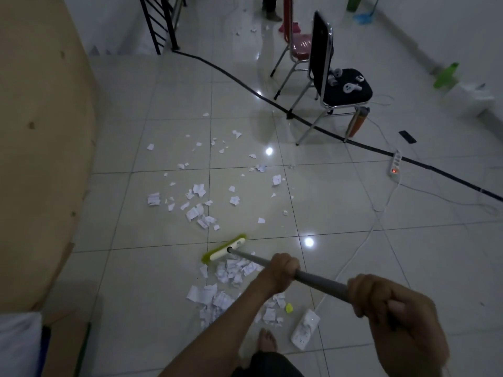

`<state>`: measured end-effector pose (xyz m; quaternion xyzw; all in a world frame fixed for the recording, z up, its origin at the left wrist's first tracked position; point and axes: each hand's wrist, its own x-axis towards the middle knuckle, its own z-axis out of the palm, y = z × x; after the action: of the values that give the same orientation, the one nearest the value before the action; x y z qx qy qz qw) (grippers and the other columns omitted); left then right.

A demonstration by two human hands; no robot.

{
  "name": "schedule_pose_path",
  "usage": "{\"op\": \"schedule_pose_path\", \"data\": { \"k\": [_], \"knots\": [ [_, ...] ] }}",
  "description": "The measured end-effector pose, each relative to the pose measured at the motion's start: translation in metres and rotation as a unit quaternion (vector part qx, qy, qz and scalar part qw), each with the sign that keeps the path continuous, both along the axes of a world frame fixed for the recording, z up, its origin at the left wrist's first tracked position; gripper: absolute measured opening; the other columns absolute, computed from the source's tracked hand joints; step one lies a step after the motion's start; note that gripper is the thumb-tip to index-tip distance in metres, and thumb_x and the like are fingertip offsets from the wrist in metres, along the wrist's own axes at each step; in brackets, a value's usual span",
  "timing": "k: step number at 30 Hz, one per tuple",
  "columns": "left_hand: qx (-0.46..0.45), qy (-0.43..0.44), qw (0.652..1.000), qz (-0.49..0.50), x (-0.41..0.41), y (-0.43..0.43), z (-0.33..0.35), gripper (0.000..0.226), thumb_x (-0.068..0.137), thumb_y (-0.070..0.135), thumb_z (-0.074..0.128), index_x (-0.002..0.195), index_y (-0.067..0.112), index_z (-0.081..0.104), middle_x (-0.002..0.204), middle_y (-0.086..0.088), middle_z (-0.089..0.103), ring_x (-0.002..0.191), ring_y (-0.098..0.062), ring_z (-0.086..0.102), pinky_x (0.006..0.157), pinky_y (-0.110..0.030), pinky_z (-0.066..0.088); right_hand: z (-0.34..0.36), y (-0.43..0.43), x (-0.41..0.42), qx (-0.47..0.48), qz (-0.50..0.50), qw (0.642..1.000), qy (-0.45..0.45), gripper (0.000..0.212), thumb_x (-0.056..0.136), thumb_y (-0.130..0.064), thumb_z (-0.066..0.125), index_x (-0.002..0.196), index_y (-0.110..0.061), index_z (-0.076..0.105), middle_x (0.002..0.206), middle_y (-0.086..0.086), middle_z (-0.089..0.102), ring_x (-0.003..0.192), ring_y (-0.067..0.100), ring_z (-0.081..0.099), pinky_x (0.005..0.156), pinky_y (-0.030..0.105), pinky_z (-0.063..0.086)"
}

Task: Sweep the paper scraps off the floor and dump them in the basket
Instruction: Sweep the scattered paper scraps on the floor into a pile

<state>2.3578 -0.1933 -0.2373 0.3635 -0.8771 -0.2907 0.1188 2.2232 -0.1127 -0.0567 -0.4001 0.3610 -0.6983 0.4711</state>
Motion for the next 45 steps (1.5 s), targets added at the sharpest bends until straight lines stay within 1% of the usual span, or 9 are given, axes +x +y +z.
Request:
{"op": "schedule_pose_path", "data": {
  "k": [2,5,9,22,26,34,37,40,45],
  "knots": [
    [-0.007,-0.026,0.999,0.026,0.004,-0.013,0.006,0.027,0.087,0.010,0.042,0.079,-0.007,0.061,0.076,-0.028,0.061,0.075,-0.038,0.058,0.074,-0.045,0.045,0.011,0.015,0.000,0.015,-0.015,0.995,0.096,0.016,0.061,-0.016,0.043,0.047,-0.023,0.048,0.046,0.004,0.036,0.048,0.022,0.035,0.053,0.039,0.027],
    [0.004,-0.045,0.998,0.043,0.010,-0.035,0.016,0.011,0.085,-0.003,0.051,0.085,-0.009,0.060,0.085,-0.030,0.060,0.083,-0.042,0.057,0.075,-0.043,0.040,0.020,-0.007,-0.001,0.021,0.018,0.997,0.075,0.013,0.057,-0.019,0.045,0.044,-0.020,0.045,0.045,0.003,0.035,0.048,0.022,0.035,0.055,0.038,0.027],
    [0.014,-0.120,0.989,0.089,0.021,-0.064,0.034,0.020,0.093,0.005,0.046,0.104,-0.006,0.058,0.108,-0.026,0.058,0.102,-0.036,0.051,0.085,-0.036,0.033,0.024,-0.035,0.007,-0.003,0.028,0.998,0.062,0.018,0.062,-0.018,0.042,0.044,-0.017,0.046,0.044,0.008,0.028,0.046,0.022,0.034,0.054,0.034,0.029],
    [-0.047,-0.123,0.978,0.163,0.135,-0.155,0.043,0.017,0.093,0.004,0.045,0.103,-0.004,0.057,0.107,-0.024,0.057,0.100,-0.032,0.051,0.082,-0.030,0.031,0.020,-0.125,0.099,-0.054,0.102,0.993,0.008,0.021,0.065,-0.016,0.043,0.046,-0.021,0.051,0.047,0.000,0.040,0.049,0.020,0.035,0.054,0.028,0.033],
    [-0.047,-0.119,0.979,0.160,0.187,-0.196,0.033,0.016,0.093,0.003,0.046,0.099,-0.004,0.059,0.103,-0.024,0.059,0.097,-0.034,0.052,0.080,-0.031,0.033,0.007,-0.165,0.146,-0.069,0.110,0.991,0.016,0.019,0.069,-0.024,0.056,0.050,-0.024,0.053,0.048,-0.001,0.042,0.049,0.020,0.036,0.055,0.027,0.035],
    [-0.026,-0.132,0.979,0.153,0.296,-0.297,0.010,0.017,0.092,0.002,0.048,0.098,-0.007,0.061,0.103,-0.026,0.061,0.100,-0.034,0.054,0.082,-0.032,0.034,-0.035,-0.266,0.263,-0.053,0.089,0.994,0.040,0.024,0.071,-0.012,0.038,0.047,-0.013,0.040,0.048,-0.003,0.043,0.049,0.015,0.042,0.056,0.023,0.039],
    [-0.085,-0.122,0.980,0.134,0.332,-0.328,0.000,0.006,0.075,-0.005,0.069,0.079,-0.003,0.064,0.080,-0.022,0.065,0.077,-0.033,0.063,0.071,-0.032,0.046,-0.049,-0.300,0.302,-0.047,0.096,0.993,0.052,0.022,0.069,-0.010,0.038,0.047,-0.011,0.042,0.049,0.001,0.043,0.051,0.011,0.045,0.057,0.021,0.040],
    [-0.085,-0.102,0.984,0.118,0.361,-0.356,-0.031,0.044,0.027,-0.006,0.091,0.052,0.011,0.058,0.047,-0.005,0.056,0.039,-0.019,0.056,0.045,-0.016,0.045,-0.064,-0.328,0.331,-0.038,0.087,0.994,0.048,0.022,0.069,-0.011,0.039,0.047,-0.012,0.041,0.050,0.000,0.042,0.052,0.010,0.044,0.056,0.023,0.039],
    [-0.065,-0.060,0.982,0.166,0.378,-0.382,-0.073,0.046,0.025,-0.009,0.089,0.054,0.008,0.057,0.047,-0.006,0.056,0.038,-0.019,0.055,0.042,-0.014,0.043,-0.094,-0.360,0.359,-0.013,0.055,0.996,0.061,0.022,0.070,-0.014,0.039,0.047,-0.015,0.042,0.050,-0.001,0.041,0.051,0.011,0.042,0.055,0.024,0.036]
  ]
}}
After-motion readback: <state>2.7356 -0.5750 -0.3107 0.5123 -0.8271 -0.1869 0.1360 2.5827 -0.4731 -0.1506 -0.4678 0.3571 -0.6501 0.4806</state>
